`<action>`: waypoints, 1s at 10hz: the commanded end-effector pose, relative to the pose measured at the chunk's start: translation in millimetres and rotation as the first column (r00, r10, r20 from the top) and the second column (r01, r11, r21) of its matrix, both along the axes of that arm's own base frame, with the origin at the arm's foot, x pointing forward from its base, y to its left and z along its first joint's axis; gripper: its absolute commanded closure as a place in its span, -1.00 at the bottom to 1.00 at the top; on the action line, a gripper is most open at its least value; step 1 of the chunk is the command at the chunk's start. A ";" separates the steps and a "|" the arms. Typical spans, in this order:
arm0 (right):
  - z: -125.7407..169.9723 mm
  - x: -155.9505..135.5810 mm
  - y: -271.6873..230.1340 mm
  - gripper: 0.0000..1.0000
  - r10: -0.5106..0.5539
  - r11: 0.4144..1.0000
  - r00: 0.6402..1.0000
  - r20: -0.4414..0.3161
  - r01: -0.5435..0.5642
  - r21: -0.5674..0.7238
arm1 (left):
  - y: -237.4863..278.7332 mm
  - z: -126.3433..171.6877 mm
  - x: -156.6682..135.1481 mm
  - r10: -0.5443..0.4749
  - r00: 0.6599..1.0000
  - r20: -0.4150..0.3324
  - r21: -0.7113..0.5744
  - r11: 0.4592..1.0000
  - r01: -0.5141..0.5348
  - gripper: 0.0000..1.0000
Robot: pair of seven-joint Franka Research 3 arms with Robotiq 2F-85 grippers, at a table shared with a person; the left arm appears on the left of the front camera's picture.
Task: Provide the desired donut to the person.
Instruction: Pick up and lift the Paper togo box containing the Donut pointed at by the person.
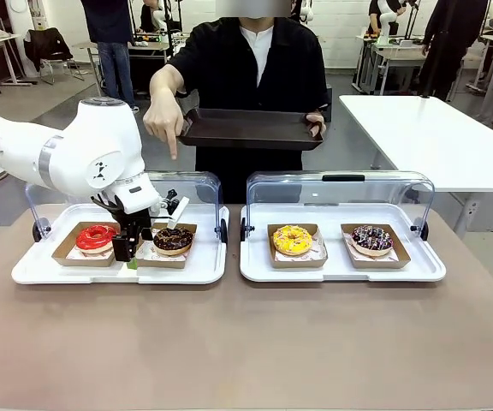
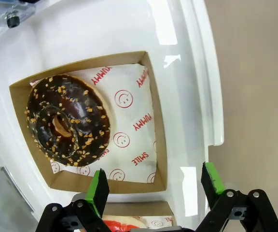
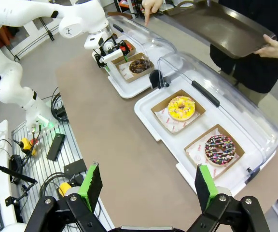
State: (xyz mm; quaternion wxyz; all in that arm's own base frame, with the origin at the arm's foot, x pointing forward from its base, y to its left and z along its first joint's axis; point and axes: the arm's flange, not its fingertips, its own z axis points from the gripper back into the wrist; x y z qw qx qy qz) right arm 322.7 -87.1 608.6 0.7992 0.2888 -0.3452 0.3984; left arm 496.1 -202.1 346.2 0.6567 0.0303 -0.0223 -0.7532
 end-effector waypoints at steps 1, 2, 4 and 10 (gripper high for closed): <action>0.3 3.9 0.8 -1.00 0.018 0.999 1.000 0.019 -0.018 0.026 | -1.4 -3.9 9.8 0.031 0.999 0.011 0.021 0.999 -0.031 -1.00; 0.3 3.9 0.8 -1.00 0.018 0.999 1.000 0.019 -0.018 0.026 | -0.2 -5.8 11.7 0.035 0.999 0.002 0.015 0.999 -0.035 -1.00; 0.3 3.9 0.8 -1.00 0.018 0.999 1.000 0.019 -0.018 0.026 | 2.4 -10.4 16.6 0.047 0.999 -0.008 0.015 0.999 -0.047 -1.00; 0.3 3.9 0.8 -1.00 0.018 0.999 1.000 0.019 -0.018 0.026 | 4.4 -14.3 21.1 0.052 0.999 -0.015 -0.009 0.999 -0.053 -0.33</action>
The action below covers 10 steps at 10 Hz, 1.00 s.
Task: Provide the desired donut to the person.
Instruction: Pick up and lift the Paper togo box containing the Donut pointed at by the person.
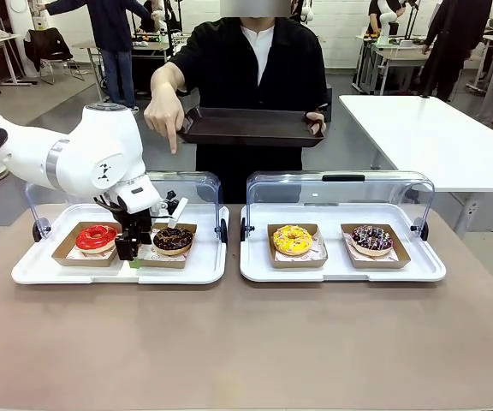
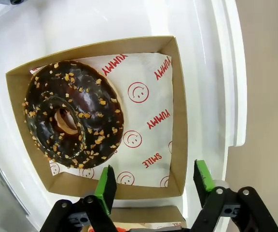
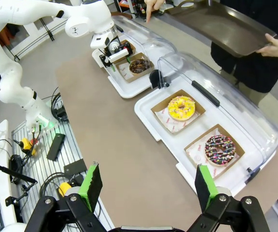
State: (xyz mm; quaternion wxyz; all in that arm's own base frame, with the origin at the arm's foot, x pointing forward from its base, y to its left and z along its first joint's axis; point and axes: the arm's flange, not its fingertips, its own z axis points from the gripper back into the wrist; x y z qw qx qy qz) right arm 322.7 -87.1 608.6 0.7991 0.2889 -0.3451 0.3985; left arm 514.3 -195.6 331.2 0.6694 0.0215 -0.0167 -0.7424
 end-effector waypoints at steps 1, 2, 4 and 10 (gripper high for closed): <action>0.4 3.9 0.8 -1.00 0.018 0.999 1.000 0.020 -0.018 0.026 | -1.8 1.8 3.1 0.021 1.000 0.007 -0.008 1.000 -0.021 -0.56; 0.4 3.9 0.8 -1.00 0.018 0.999 1.000 0.020 -0.018 0.026 | -1.9 2.7 3.2 0.021 1.000 0.006 -0.011 1.000 -0.021 0.00; 0.4 3.9 0.8 -1.00 0.018 0.999 1.000 0.020 -0.018 0.026 | -2.0 1.8 3.2 0.018 1.000 -0.009 -0.017 1.000 -0.018 0.34; 0.4 3.9 0.8 -1.00 0.018 0.999 1.000 0.020 -0.018 0.026 | -4.0 -3.0 2.4 0.009 0.998 -0.066 -0.023 1.000 -0.011 1.00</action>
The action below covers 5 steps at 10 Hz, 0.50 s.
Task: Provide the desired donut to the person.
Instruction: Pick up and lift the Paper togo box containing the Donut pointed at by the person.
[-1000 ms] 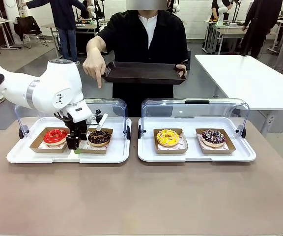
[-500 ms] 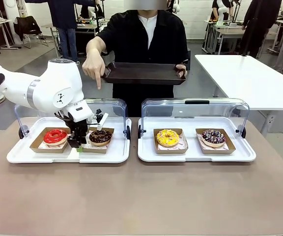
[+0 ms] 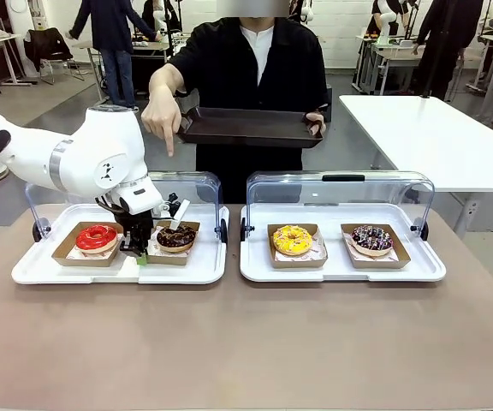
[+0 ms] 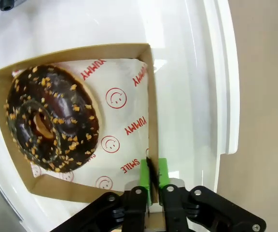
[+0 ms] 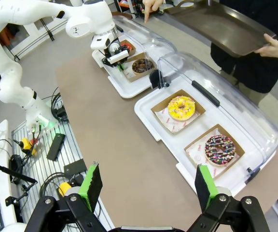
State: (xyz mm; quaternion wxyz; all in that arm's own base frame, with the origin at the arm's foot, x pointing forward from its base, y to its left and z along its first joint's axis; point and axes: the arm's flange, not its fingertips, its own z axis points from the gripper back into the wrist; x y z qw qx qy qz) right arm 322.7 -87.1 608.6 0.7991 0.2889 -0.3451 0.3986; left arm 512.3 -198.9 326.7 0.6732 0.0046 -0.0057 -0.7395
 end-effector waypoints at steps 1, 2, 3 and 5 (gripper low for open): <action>0.4 3.9 0.8 -1.00 0.017 0.999 1.000 0.019 -0.018 0.026 | -1.0 2.5 4.8 0.001 1.000 -0.031 -0.017 1.000 -0.001 1.00; 0.4 3.9 0.8 -1.00 0.017 0.999 1.000 0.019 -0.018 0.026 | -0.6 3.9 3.7 0.002 0.999 -0.032 -0.019 1.000 -0.002 1.00; 0.4 3.9 0.8 -1.00 0.017 0.999 1.000 0.019 -0.018 0.026 | 0.5 7.1 3.1 0.001 0.999 -0.033 -0.023 1.000 -0.002 1.00; 0.4 3.9 0.8 -1.00 0.017 0.999 1.000 0.019 -0.018 0.026 | 2.1 10.9 2.5 -0.006 0.999 -0.032 -0.031 1.000 0.005 1.00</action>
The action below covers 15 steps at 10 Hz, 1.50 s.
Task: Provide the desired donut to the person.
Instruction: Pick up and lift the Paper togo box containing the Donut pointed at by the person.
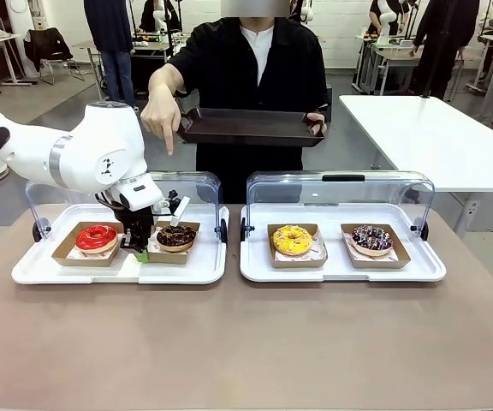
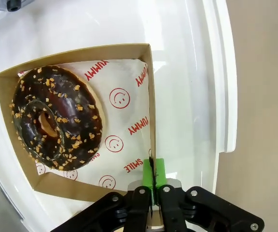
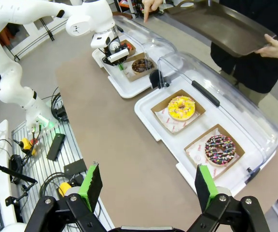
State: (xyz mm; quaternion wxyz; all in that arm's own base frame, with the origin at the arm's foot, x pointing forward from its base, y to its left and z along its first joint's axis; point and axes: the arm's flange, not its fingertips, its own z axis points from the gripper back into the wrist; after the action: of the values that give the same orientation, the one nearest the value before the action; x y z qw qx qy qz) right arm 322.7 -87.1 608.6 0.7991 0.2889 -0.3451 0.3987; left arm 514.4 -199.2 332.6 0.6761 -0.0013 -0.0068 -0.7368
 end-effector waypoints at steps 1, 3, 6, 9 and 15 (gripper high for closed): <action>0.4 3.9 0.8 -1.00 0.017 0.999 1.000 0.019 -0.018 0.026 | 3.0 19.1 -6.7 -0.034 0.998 -0.043 -0.042 0.999 0.032 1.00; 0.4 3.9 0.8 -1.00 0.017 0.999 1.000 0.019 -0.018 0.026 | 6.2 82.7 -34.5 -0.077 0.996 -0.037 -0.066 0.995 0.074 1.00; 0.4 3.9 0.8 -1.00 0.017 0.999 1.000 0.019 -0.018 0.026 | 16.0 180.6 -80.3 -0.089 0.996 -0.025 -0.041 0.995 0.088 1.00; 0.4 3.9 0.8 -1.00 0.017 0.999 1.000 0.019 -0.018 0.026 | 5.1 254.9 -99.0 -0.095 0.994 0.045 0.006 0.995 0.095 1.00; 0.4 3.9 0.8 -1.00 0.017 0.999 1.000 0.019 -0.018 0.026 | -0.6 293.9 -80.0 -0.062 0.989 0.134 0.010 0.998 0.061 1.00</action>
State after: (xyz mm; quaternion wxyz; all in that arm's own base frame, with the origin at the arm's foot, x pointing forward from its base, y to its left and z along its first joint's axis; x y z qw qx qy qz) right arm 323.6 -87.0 607.8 0.7996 0.2892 -0.3436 0.3986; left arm 448.5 -203.0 618.9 0.6547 0.0512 -0.0491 -0.7526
